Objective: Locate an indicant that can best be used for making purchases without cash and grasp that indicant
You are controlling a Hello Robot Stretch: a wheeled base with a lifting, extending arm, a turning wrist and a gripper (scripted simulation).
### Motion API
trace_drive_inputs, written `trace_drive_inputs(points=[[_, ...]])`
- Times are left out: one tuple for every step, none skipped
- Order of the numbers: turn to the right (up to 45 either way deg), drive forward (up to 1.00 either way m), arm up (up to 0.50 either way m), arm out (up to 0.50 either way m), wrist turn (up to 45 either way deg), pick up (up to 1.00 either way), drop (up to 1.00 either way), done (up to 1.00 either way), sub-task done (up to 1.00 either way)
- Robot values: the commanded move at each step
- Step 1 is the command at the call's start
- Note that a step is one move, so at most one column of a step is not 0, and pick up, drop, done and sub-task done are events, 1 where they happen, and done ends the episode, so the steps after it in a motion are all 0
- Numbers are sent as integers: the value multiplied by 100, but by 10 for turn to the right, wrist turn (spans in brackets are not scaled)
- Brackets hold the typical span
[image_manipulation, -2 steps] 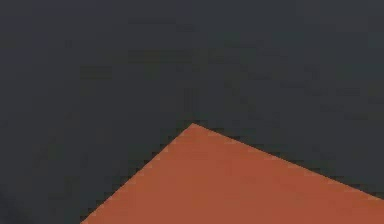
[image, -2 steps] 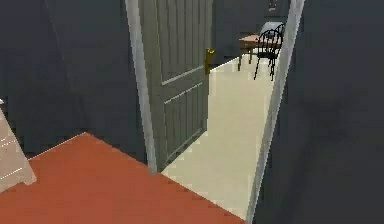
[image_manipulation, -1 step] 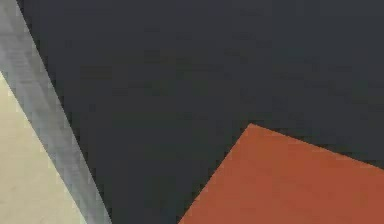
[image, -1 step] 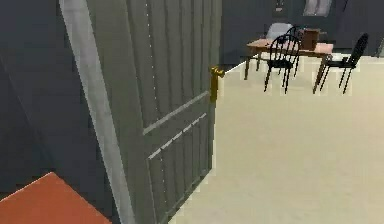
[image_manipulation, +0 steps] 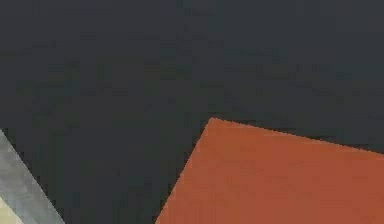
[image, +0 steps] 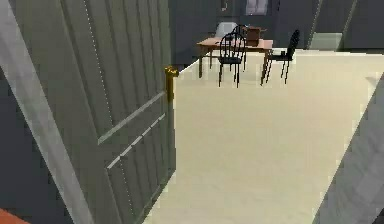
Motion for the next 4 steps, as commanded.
trace_drive_inputs(points=[[0,70,0,0,0,0,0,0,0],[360,0,0,0,0,0,0,0,0],[0,100,0,0,0,0,0,0,0],[0,100,0,0,0,0,0,0,0]])
